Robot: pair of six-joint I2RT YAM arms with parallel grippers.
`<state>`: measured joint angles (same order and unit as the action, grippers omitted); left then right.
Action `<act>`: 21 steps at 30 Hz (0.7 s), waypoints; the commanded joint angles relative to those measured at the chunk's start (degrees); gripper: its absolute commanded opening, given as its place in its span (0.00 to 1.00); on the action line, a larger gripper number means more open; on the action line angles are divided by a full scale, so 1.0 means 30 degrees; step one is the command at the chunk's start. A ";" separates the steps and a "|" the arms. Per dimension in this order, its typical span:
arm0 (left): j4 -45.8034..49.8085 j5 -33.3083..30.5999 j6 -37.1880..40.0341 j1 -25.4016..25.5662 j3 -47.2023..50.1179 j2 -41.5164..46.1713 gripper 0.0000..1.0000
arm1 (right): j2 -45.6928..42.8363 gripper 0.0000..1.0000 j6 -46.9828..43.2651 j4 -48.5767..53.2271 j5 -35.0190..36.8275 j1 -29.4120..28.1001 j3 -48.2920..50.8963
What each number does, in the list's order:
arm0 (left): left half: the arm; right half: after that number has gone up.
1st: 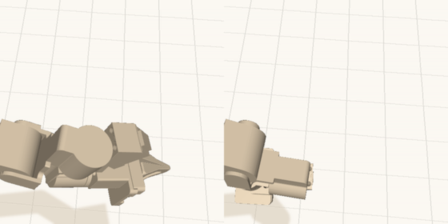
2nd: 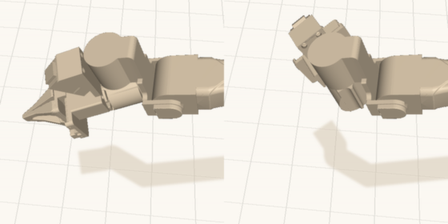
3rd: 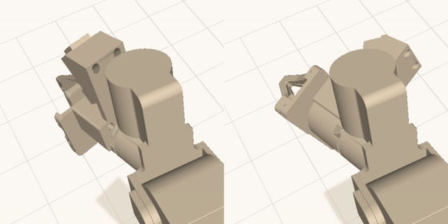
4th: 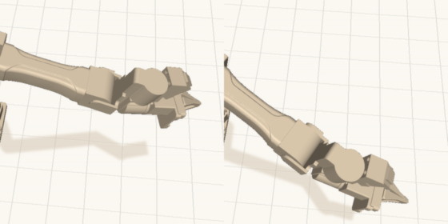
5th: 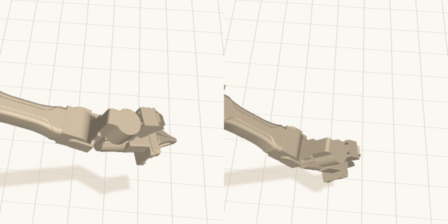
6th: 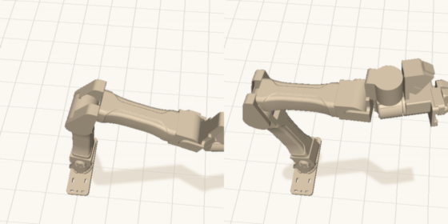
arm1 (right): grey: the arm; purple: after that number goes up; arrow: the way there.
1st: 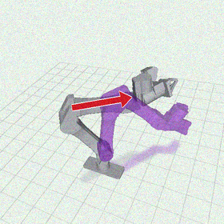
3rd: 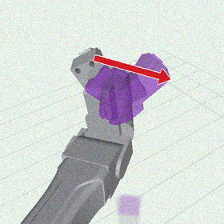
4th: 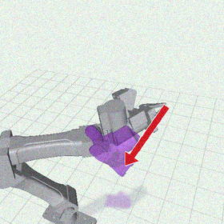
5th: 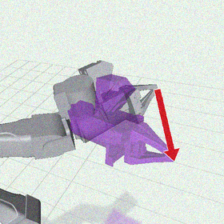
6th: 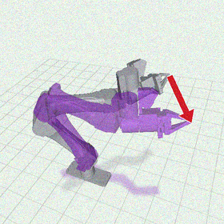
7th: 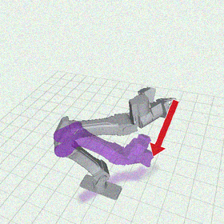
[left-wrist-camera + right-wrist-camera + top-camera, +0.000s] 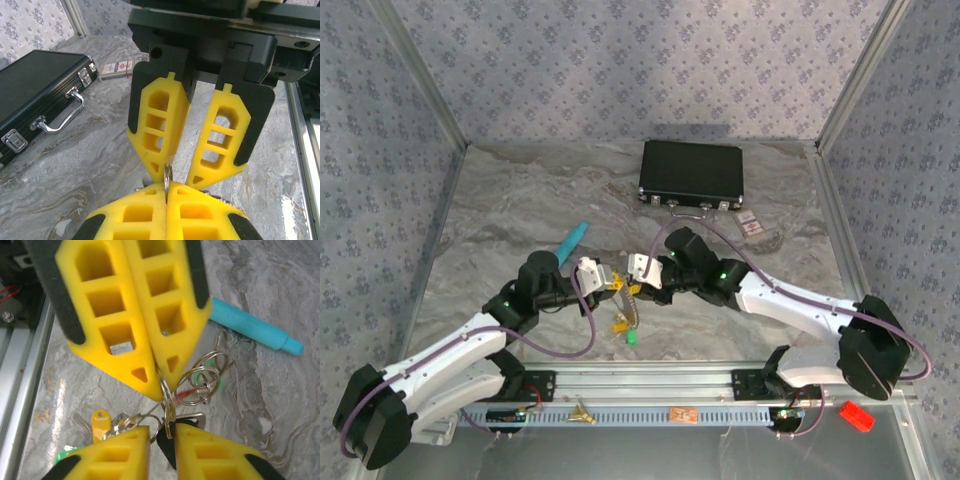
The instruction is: Put the keys on the keyring
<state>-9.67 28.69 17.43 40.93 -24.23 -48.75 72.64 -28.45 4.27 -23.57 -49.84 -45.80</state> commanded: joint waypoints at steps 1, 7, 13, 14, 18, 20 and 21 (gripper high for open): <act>-0.1853 0.0309 -0.0583 0.0067 0.0232 0.0330 0.00 | -0.0983 0.28 0.0803 -0.1165 -0.0847 0.0554 0.0634; -0.3753 0.0547 -0.2174 0.0037 0.0854 0.0090 0.00 | -0.1777 0.31 0.1971 -0.2445 -0.2271 0.1392 0.1597; -0.6466 0.0763 -0.3920 0.0055 0.1352 -0.0353 0.00 | -0.2973 0.33 0.3022 -0.3924 -0.3530 0.1891 0.2631; -0.6667 0.0780 -0.3985 0.0026 0.1385 -0.0375 0.00 | -0.3106 0.33 0.3104 -0.3991 -0.3615 0.1926 0.2666; -0.6883 0.1192 -0.3921 0.0046 0.1291 -0.0550 0.00 | -0.3299 0.34 0.3330 -0.4079 -0.3824 0.2040 0.2672; -0.6876 0.1321 -0.3776 0.0039 0.1281 -0.0583 0.00 | -0.3168 0.34 0.3432 -0.4153 -0.3967 0.2031 0.2573; -0.6858 0.1362 -0.3709 0.0049 0.1282 -0.0594 0.00 | -0.3081 0.34 0.3446 -0.4233 -0.4094 0.2003 0.2523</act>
<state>-25.15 30.24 6.90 40.93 -19.81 -50.43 63.53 -19.81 -6.83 -33.61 -43.94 -38.13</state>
